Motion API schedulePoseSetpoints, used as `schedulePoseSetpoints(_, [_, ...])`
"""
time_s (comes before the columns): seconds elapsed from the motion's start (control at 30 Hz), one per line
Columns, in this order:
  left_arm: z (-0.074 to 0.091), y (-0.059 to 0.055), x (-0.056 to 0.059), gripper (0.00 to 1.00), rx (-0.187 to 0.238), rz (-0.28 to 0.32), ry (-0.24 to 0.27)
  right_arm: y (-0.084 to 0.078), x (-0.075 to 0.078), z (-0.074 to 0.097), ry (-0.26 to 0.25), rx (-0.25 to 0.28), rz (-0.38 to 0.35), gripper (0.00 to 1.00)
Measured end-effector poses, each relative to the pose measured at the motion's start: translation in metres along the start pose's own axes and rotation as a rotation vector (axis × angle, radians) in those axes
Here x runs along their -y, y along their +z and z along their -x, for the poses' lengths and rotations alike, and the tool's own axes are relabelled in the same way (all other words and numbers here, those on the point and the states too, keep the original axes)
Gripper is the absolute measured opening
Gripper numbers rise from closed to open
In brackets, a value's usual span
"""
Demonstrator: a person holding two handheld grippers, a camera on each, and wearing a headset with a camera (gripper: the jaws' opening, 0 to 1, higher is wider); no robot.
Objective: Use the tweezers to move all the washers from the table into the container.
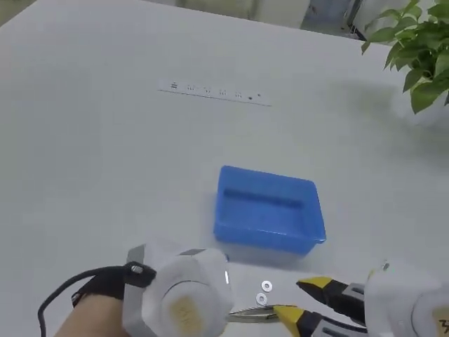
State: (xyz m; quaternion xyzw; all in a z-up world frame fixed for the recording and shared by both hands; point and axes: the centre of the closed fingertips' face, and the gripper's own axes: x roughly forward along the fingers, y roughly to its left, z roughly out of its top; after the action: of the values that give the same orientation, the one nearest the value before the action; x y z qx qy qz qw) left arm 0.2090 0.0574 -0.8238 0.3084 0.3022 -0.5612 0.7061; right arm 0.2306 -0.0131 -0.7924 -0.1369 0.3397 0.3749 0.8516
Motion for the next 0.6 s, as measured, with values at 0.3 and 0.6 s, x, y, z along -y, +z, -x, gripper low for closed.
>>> schedulePoseSetpoints(0.3, [0.024,0.009,0.004,0.0,0.043,-0.02,0.028,0.002,-0.003,-0.001,0.014,0.004,0.012,0.26])
schedulePoseSetpoints(0.6, [0.054,0.013,0.004,0.0,0.082,0.017,0.06,0.003,-0.005,-0.002,0.026,0.008,0.028,0.25])
